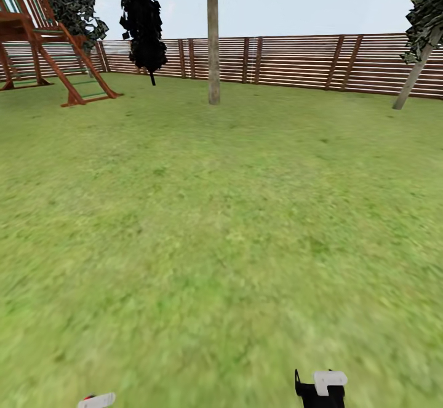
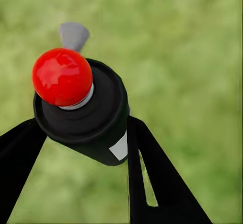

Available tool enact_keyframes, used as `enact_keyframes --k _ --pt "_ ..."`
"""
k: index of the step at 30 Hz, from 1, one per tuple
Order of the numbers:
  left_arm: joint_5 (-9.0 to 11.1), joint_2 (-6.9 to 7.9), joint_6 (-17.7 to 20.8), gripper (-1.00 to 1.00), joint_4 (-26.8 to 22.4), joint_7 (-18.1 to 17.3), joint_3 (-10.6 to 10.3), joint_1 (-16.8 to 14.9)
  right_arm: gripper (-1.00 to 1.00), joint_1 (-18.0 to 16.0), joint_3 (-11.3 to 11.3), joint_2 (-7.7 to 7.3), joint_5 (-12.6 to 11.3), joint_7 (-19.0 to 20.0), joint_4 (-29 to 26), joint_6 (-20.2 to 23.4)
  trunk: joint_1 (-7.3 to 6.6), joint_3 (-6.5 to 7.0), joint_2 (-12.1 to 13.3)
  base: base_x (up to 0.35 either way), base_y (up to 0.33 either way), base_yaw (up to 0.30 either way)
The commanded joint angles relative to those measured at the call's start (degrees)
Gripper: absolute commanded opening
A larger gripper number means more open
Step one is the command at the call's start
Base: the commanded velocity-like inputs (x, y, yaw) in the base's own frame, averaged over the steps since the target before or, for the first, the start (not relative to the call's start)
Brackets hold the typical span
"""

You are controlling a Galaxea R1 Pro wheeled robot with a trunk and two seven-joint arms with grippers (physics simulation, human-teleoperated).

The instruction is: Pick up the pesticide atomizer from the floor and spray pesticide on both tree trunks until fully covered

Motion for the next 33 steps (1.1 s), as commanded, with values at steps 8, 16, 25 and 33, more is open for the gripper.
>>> enact_keyframes --k 8,16,25,33 --pt "0.2 0.0 -0.2 -1.0 0.0 0.0 0.0 0.0 1.0 0.0 -0.4 0.01 0.6 -0.2 0.1 -0.2 0.03 -0.04 0.0 0.339 0.0 0.0" --pt "0.2 0.0 -0.2 -1.0 0.0 0.0 0.0 0.0 1.0 0.0 -0.4 0.01 0.6 -0.2 0.1 -0.2 0.03 -0.04 0.0 0.34 0.0 0.0" --pt "0.2 0.0 -0.2 -1.0 0.0 0.0 0.0 0.0 1.0 0.0 -0.4 0.01 0.6 -0.2 0.1 -0.2 0.03 -0.04 0.0 0.34 0.0 0.0" --pt "0.2 0.0 -0.2 -1.0 0.0 0.0 0.0 0.0 1.0 0.0 -0.4 0.01 0.6 -0.2 0.1 -0.2 0.03 -0.04 0.0 0.34 0.0 0.0"
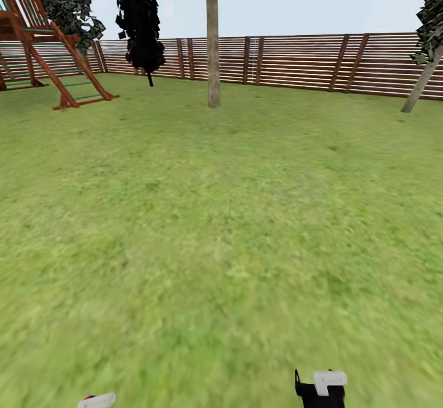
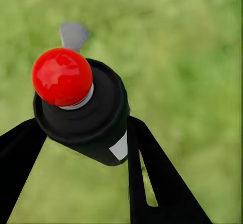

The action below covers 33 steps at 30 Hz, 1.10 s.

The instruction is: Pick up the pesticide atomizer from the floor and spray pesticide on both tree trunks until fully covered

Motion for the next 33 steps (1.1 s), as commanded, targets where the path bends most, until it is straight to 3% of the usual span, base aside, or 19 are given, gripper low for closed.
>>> enact_keyframes --k 1,33 --pt "0.2 0.0 -0.2 -1.0 0.1 0.0 0.0 0.0 1.0 0.0 -0.4 0.01 0.6 -0.2 0.1 -0.2 0.03 -0.04 0.0 0.34 0.0 0.0" --pt "0.2 0.0 -0.2 -1.0 0.1 0.0 0.0 0.0 1.0 0.0 -0.5 0.01 0.6 -0.3 0.1 -0.2 0.03 -0.04 0.0 0.34 0.0 0.0"
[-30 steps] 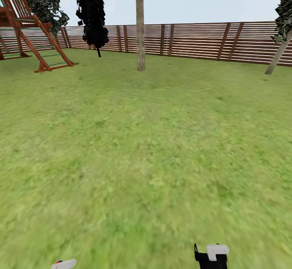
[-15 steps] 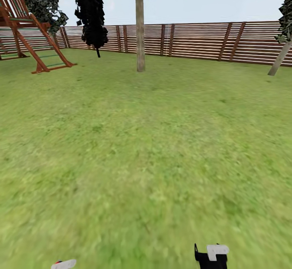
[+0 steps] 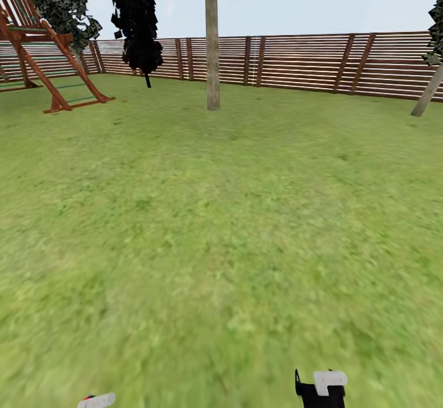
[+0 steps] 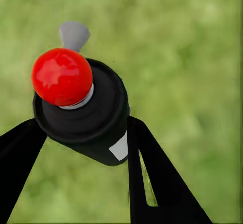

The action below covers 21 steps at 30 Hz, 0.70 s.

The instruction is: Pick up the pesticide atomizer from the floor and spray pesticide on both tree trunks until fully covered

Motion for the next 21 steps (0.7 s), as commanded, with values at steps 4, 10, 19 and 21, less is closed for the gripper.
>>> enact_keyframes --k 4,10,19,21 --pt "0.2 0.0 -0.2 -1.0 0.0 0.0 0.0 0.0 1.0 0.0 -0.4 0.01 0.6 -0.2 0.1 -0.2 0.03 -0.04 0.0 0.339 0.0 0.0" --pt "0.2 0.0 -0.2 -1.0 0.0 0.0 0.0 0.0 1.0 0.0 -0.5 0.01 0.6 -0.2 0.1 -0.2 0.03 -0.04 0.0 0.34 0.0 0.0" --pt "0.2 0.0 -0.2 -1.0 0.0 0.0 0.0 0.0 1.0 0.0 -0.4 0.01 0.6 -0.2 0.1 -0.2 0.03 -0.04 0.0 0.34 0.0 0.0" --pt "0.2 0.0 -0.2 -1.0 0.0 0.0 0.0 0.0 1.0 0.0 -0.4 0.01 0.6 -0.2 0.1 -0.2 0.03 -0.04 0.0 0.34 0.0 0.0"
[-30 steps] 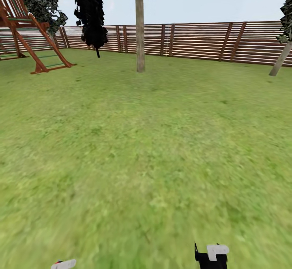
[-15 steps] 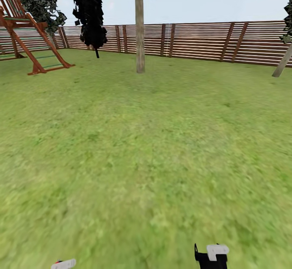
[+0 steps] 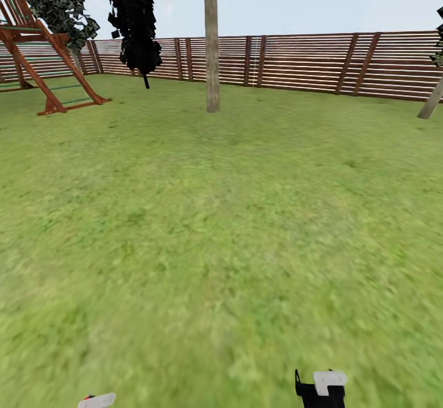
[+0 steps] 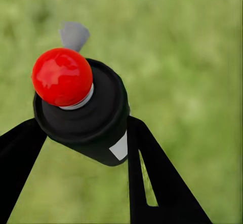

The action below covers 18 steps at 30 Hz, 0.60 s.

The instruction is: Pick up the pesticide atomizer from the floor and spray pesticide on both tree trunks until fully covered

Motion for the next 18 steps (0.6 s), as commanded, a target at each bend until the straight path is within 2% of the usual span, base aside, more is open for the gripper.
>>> enact_keyframes --k 1,18 --pt "0.2 0.0 -0.2 -1.0 0.1 0.0 0.0 0.0 1.0 0.0 -0.4 0.01 0.6 -0.2 0.1 -0.2 0.03 -0.04 0.0 0.34 0.0 0.0" --pt "0.2 0.0 -0.2 -1.0 0.1 0.0 0.0 0.0 1.0 0.0 -0.4 0.01 0.6 -0.2 0.1 -0.2 0.03 -0.04 0.0 0.34 0.0 0.0"
